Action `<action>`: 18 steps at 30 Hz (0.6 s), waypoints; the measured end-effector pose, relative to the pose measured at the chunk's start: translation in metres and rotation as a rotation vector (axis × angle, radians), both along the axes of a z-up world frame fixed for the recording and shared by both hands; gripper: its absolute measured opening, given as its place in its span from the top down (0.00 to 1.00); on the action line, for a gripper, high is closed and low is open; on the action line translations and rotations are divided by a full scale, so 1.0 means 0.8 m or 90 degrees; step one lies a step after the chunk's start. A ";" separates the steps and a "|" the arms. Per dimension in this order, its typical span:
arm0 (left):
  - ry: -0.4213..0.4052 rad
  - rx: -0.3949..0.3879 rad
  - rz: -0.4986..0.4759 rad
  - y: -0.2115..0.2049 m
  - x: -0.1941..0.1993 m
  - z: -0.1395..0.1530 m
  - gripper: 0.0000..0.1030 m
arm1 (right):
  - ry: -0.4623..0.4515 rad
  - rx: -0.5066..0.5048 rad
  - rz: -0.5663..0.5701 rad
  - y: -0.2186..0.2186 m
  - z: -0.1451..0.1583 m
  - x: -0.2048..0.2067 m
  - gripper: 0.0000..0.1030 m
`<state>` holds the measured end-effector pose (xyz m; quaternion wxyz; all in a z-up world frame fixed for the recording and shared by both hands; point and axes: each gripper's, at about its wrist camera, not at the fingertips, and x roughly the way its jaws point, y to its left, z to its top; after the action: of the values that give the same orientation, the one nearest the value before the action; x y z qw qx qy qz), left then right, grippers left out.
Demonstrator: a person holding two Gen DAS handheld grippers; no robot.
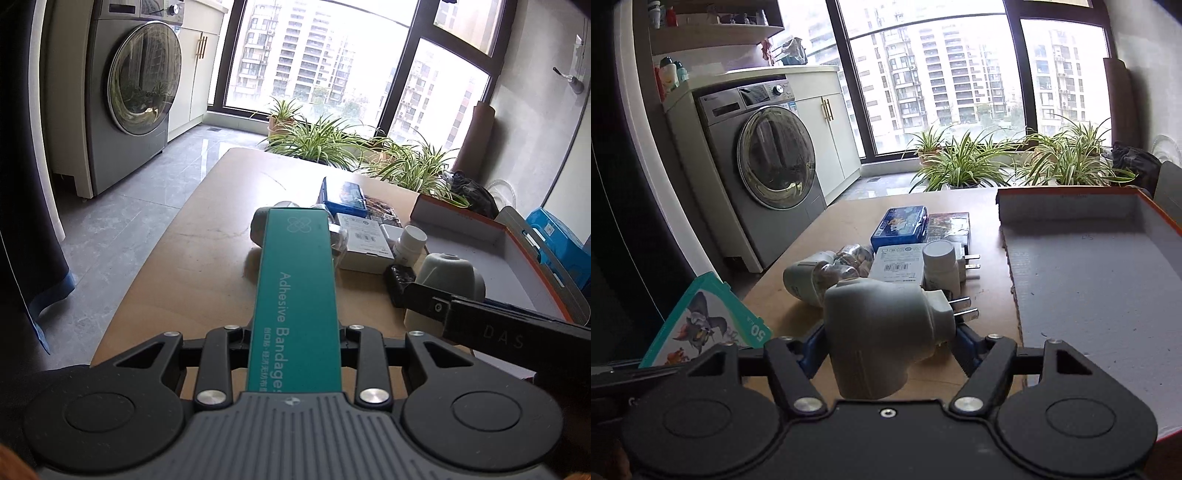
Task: Organize rigid objects
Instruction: 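Carry the bandage box with the left gripper while the right gripper grasps a white plug device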
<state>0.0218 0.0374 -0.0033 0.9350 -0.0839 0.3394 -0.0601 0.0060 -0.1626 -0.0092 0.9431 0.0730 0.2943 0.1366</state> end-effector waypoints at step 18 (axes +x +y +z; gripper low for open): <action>-0.029 0.022 -0.103 -0.105 0.012 0.024 0.69 | -0.041 0.000 -0.100 -0.123 0.037 -0.043 0.20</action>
<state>0.0310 -0.0467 0.0158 0.9358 -0.0387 0.3247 -0.1318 -0.0284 -0.2606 0.0203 0.9600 0.0912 0.2569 0.0642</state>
